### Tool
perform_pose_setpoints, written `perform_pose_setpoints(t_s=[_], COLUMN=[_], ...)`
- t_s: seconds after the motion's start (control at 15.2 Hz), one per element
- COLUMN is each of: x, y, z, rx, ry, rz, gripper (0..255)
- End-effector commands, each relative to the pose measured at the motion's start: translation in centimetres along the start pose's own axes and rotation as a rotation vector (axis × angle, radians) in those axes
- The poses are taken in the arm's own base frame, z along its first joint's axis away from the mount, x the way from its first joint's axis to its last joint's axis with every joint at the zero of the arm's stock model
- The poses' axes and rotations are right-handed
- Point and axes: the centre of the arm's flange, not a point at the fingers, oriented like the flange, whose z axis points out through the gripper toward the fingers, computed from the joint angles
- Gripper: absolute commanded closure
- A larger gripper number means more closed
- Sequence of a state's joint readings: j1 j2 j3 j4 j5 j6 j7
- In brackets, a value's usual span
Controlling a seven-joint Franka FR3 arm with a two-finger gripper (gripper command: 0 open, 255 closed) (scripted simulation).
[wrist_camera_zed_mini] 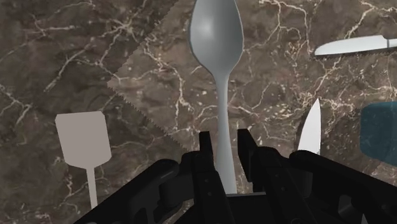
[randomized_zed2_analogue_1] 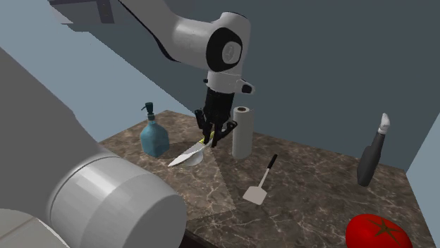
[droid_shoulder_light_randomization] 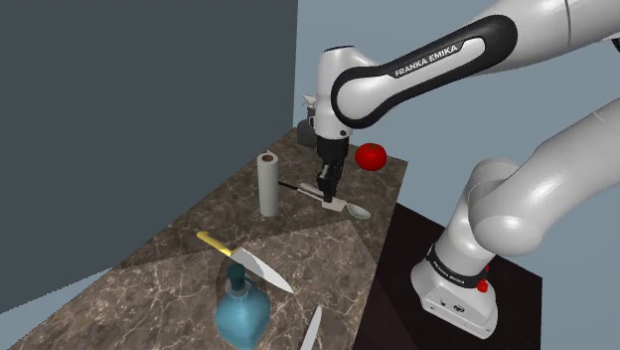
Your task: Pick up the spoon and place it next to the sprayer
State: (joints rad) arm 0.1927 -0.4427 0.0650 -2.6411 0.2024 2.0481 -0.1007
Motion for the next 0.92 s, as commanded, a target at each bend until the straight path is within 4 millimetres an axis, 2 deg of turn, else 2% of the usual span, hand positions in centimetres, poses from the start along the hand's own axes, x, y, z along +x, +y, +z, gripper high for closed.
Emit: perform_pose_setpoints(t_s=[0.0,0.86], x=[-0.1,-1.1], y=[-0.2,-1.2], z=[-1.0,-7.7], rx=[0.0,0.0], ry=[-0.001,-0.001], rz=[0.0,0.0], gripper=[255,255])
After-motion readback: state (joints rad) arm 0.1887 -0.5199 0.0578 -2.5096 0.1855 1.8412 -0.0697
